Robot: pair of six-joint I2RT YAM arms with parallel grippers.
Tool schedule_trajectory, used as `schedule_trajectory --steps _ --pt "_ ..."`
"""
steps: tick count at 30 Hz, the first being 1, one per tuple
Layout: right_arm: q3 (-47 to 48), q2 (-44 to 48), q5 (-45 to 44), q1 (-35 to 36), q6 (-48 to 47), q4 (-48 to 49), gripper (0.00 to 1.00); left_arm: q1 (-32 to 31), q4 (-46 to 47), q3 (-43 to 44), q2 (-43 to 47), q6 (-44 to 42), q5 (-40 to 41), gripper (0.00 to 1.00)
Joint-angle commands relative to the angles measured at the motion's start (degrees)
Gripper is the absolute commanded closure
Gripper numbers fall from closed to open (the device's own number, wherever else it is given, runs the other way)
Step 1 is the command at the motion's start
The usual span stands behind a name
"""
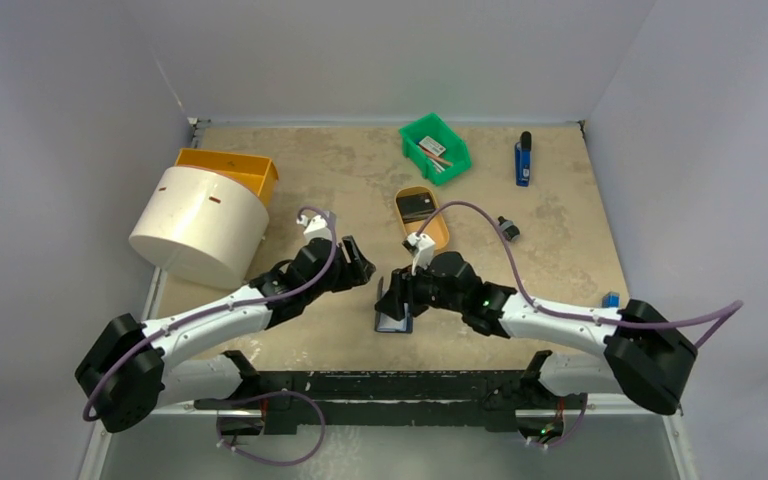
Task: Put the credit cards into the card holder
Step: Open the card holder at the center of the board.
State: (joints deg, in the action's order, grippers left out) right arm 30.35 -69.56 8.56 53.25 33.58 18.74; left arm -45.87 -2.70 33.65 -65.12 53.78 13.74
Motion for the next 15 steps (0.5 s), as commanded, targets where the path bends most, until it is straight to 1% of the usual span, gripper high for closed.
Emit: schedule_trajectory --steps 1,5,11,15 --pt "1.7 -4.5 1.6 0.3 -1.1 2.9 0.41 0.2 4.3 2.3 -1.8 -1.5 -3.0 0.4" --pt "6.5 -10.2 2.0 0.3 -2.7 3.6 0.4 0.2 3.0 2.4 -1.6 -1.3 -2.3 0.41" --pt "10.3 -13.9 5.1 0.3 -4.7 3.6 0.4 0.2 0.8 1.8 0.2 -1.2 -1.1 0.4" --pt "11.8 -16.4 7.1 0.4 -5.7 3.8 0.41 0.2 1.8 1.9 -1.5 -1.1 -2.6 0.4"
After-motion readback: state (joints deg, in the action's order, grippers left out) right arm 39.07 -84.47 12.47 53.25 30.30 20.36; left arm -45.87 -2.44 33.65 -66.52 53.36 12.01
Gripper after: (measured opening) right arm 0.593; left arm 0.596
